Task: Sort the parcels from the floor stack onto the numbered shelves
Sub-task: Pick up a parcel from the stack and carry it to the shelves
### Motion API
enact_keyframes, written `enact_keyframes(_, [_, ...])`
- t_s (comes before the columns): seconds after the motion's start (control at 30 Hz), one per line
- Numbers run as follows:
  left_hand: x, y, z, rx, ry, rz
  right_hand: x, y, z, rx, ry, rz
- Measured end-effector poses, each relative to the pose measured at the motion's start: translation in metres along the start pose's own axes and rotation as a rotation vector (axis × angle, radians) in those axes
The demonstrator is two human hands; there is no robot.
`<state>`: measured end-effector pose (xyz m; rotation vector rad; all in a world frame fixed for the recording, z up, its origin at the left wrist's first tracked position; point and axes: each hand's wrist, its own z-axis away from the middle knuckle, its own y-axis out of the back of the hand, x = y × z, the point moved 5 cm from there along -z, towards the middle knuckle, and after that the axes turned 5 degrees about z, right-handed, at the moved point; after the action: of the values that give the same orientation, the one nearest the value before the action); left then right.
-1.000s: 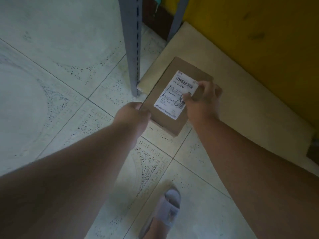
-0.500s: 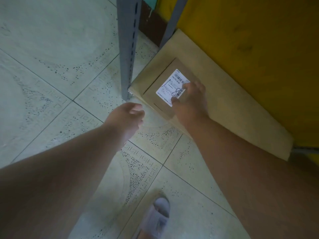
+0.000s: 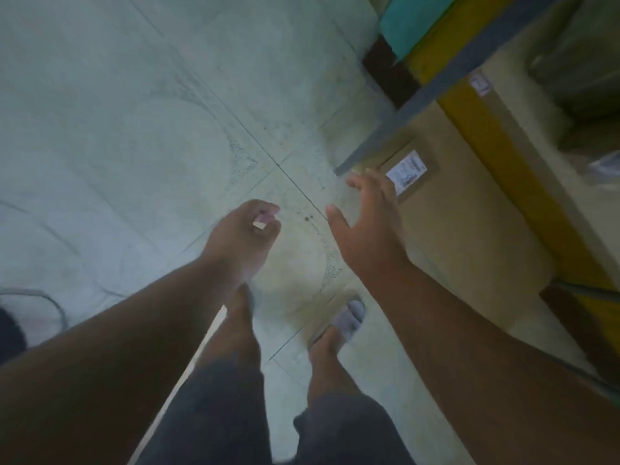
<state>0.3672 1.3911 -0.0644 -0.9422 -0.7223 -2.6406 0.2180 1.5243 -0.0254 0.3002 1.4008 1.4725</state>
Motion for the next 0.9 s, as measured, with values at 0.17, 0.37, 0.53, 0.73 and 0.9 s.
enact_keyframes(0.17, [0.053,0.15,0.072,0.026,-0.156,-0.16,-0.146,0.075,0.029,-0.018,0.147,-0.044])
enact_keyframes(0.37, [0.098,0.3,0.108,0.219,-0.258,-0.177,-0.297,0.128,0.006,0.027,0.372,-0.101])
enact_keyframes(0.53, [0.115,0.37,0.08,0.345,-0.216,-0.065,-0.376,0.144,-0.053,0.039,0.504,-0.078])
enact_keyframes(0.73, [0.147,0.472,0.015,0.475,-0.203,0.0,-0.485,0.139,-0.161,-0.018,0.65,-0.063])
enact_keyframes(0.9, [0.157,0.573,-0.009,0.588,-0.141,0.11,-0.62,0.141,-0.231,-0.066,0.795,-0.014])
